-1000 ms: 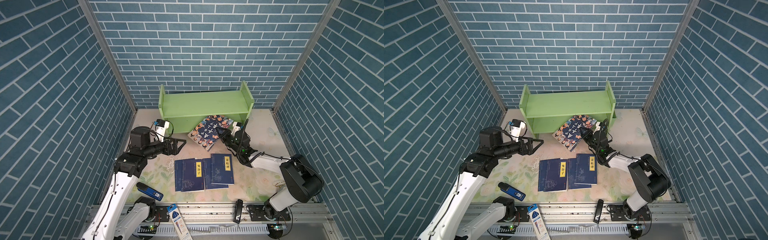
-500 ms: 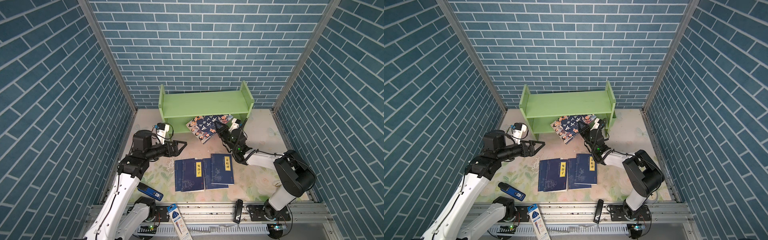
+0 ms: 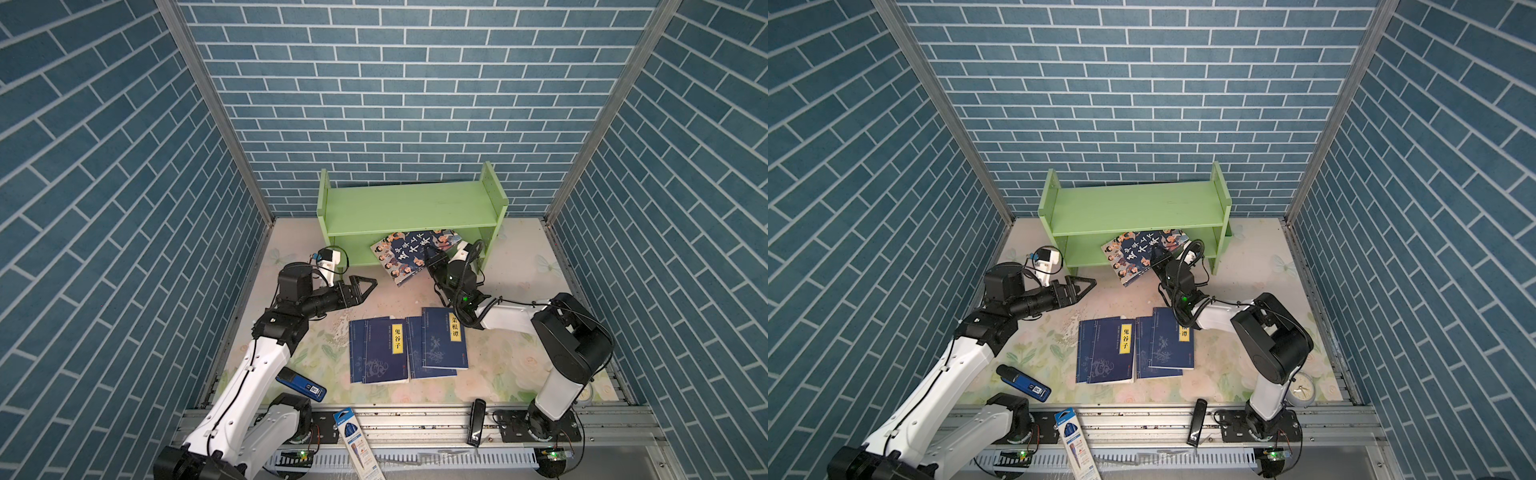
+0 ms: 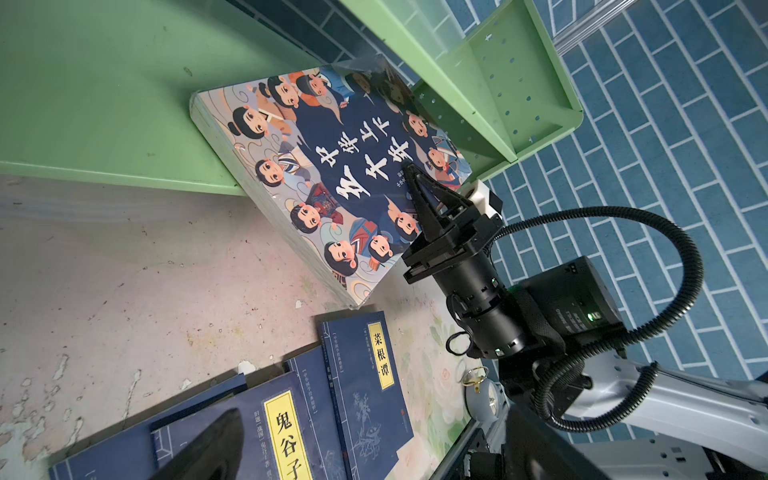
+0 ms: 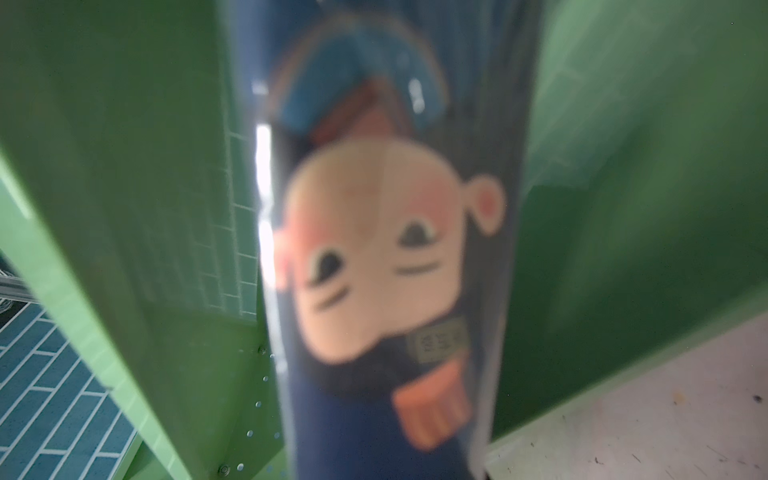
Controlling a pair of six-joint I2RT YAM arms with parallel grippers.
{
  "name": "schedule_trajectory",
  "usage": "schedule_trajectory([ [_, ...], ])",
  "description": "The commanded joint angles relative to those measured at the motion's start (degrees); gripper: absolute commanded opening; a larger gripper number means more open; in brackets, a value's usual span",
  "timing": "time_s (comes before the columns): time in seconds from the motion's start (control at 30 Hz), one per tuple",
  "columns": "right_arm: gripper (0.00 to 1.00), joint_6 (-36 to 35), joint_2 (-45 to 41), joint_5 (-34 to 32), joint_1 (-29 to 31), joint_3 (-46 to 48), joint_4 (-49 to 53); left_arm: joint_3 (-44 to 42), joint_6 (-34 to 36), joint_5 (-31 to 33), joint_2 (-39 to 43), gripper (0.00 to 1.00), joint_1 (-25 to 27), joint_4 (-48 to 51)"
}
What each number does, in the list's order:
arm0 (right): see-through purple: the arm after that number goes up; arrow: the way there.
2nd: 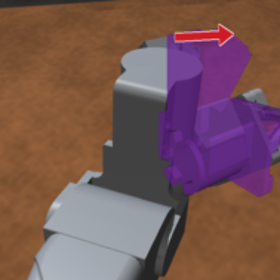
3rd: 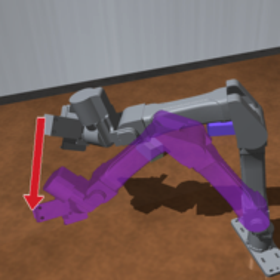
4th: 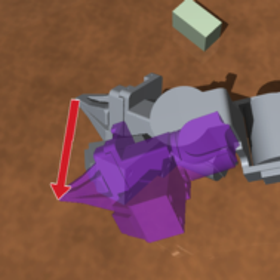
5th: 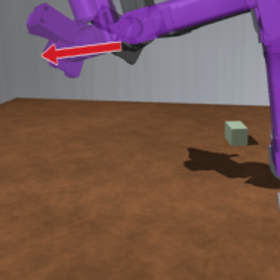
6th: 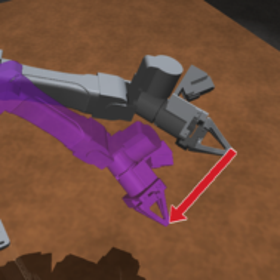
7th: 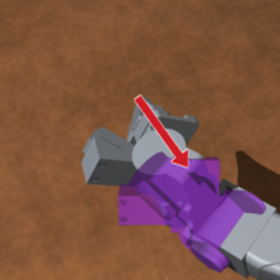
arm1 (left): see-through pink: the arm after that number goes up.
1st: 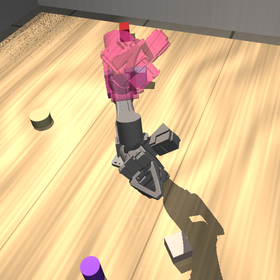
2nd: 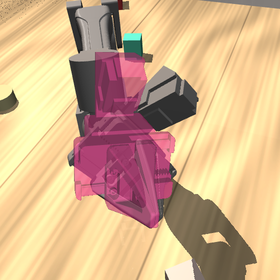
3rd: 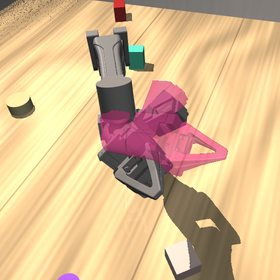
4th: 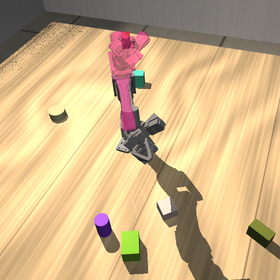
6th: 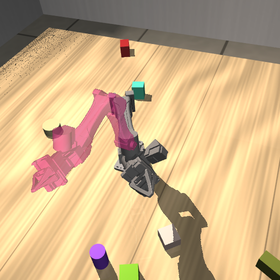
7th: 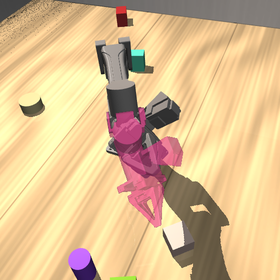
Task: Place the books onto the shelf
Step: 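Lower the book onto the shelf's bottom tier with the right gripper while the left hovers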
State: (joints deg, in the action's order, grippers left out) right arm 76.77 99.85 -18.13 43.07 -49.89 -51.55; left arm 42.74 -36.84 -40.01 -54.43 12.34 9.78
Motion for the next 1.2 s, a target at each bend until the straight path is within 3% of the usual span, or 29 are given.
schedule_trajectory([
  [0.0,0.02,4.1,-1.1,-6.0,1.4,-4.3,-11.0,-0.9,-2.5,0.7,-1.5,0.99,0.7,-7.2],
  [0.37,0.03,6.0,2.6,-12.7,4.6,-8.1,-10.4,-3.9,-1.7,1.9,-7.2,0.99,5.6,-13.6],
  [0.6,0.03,9.0,3.8,-13.2,5.4,-9.6,-8.6,-5.6,-0.3,4.6,-11.2,0.99,6.7,-17.5],
  [1.17,0.07,15.7,7.9,-14.0,6.0,-9.6,-12.1,-4.6,-6.2,6.4,-17.9,0.97,7.5,-24.5],
])
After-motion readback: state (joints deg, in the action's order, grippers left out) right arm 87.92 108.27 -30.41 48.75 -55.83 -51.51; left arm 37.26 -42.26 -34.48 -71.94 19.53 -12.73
